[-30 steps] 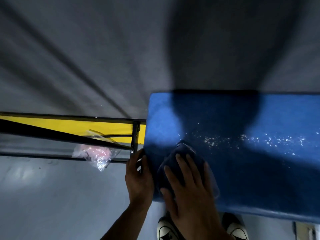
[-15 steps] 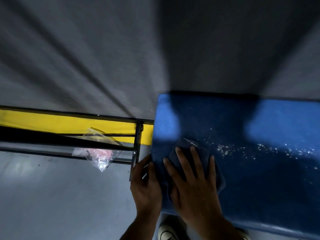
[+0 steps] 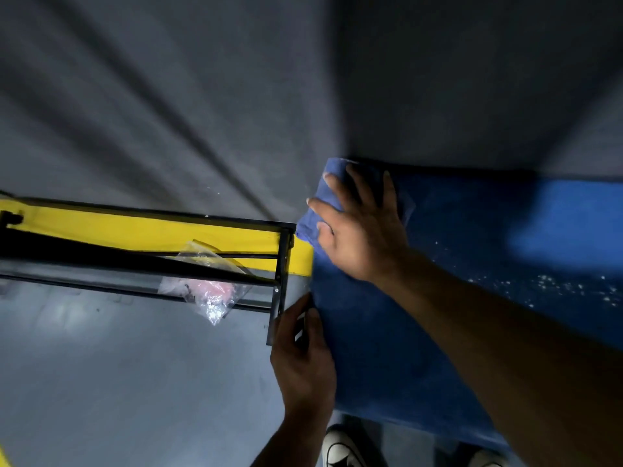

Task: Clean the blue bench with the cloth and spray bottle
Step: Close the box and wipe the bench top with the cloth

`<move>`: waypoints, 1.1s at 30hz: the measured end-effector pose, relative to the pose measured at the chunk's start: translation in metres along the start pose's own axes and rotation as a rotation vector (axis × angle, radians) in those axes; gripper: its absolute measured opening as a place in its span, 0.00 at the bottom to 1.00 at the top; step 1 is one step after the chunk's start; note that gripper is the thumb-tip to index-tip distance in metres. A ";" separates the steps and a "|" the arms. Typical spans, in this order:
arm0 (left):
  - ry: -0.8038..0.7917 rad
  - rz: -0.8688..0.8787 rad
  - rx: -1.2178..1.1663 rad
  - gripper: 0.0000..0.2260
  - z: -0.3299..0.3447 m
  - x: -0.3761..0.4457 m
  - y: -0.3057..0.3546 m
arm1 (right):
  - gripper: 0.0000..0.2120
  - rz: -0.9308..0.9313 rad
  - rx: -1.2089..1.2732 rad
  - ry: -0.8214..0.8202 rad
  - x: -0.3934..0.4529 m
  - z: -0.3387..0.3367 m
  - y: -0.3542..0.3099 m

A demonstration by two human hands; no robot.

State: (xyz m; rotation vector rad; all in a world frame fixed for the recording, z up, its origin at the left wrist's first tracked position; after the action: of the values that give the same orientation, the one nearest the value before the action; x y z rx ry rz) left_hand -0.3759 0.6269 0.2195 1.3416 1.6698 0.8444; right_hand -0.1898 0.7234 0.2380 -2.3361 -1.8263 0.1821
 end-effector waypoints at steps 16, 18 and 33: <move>-0.008 0.126 0.028 0.11 -0.002 -0.005 0.003 | 0.24 0.282 -0.021 -0.047 -0.098 -0.020 0.004; -0.012 0.153 0.076 0.11 -0.001 -0.007 0.004 | 0.25 0.300 -0.009 -0.042 -0.135 -0.020 0.006; -0.167 0.393 0.263 0.17 0.034 0.004 0.033 | 0.31 0.314 -0.034 0.015 -0.209 -0.008 0.024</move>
State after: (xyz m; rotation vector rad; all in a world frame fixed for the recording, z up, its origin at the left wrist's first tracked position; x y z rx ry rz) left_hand -0.3318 0.6379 0.2328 1.9103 1.4443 0.7209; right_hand -0.2158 0.5143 0.2387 -2.6274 -1.4561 0.1732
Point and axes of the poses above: each hand's wrist, its own x-axis towards the middle knuckle, its own z-axis out of the palm, y = z × x, the point moved 6 cm from there along x, towards the middle knuckle, and after that the axes turned 6 degrees about z, right-handed, at the moved point
